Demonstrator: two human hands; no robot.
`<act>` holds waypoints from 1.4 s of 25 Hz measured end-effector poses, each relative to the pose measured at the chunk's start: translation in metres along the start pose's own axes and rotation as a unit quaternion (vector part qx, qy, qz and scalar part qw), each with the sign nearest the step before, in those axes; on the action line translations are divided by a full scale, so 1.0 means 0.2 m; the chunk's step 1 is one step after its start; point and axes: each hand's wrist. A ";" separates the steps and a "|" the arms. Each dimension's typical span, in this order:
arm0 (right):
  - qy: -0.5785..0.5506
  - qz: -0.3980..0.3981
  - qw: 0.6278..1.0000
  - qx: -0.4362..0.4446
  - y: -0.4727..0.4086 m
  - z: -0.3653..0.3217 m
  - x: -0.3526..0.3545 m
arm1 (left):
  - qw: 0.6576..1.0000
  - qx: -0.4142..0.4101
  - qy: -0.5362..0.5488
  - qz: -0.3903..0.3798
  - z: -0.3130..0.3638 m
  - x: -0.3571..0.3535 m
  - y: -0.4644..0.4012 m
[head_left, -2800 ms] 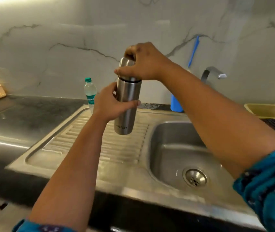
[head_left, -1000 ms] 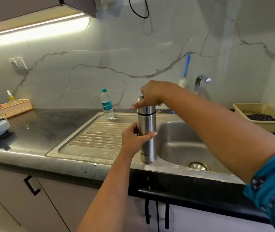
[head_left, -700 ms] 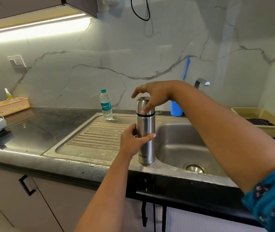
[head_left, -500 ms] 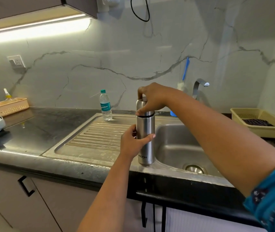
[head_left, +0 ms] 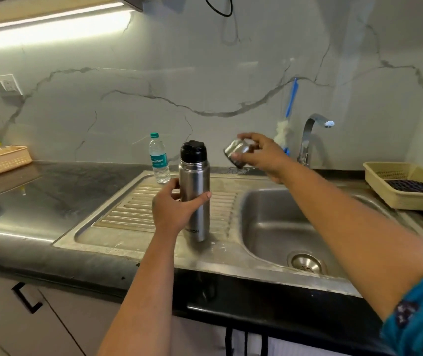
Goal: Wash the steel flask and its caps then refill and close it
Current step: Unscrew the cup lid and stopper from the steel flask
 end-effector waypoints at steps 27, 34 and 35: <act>0.405 -0.078 0.892 0.183 -0.25 -0.39 -0.61 | 0.998 0.008 0.004 0.060 -0.25 -0.05 -0.12; 0.579 -0.137 0.796 0.108 -0.25 -0.41 -0.75 | 0.998 0.016 0.011 0.059 -0.26 -0.05 -0.12; 0.570 -0.142 0.802 0.107 -0.26 -0.41 -0.75 | 0.998 0.013 0.010 0.055 -0.26 -0.05 -0.12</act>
Point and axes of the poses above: each hand's wrist, its own y-axis away from the middle knuckle, its own x-axis out of the back of the hand, z = x × y, and after that the axes turned 9 degrees about -y, right-handed
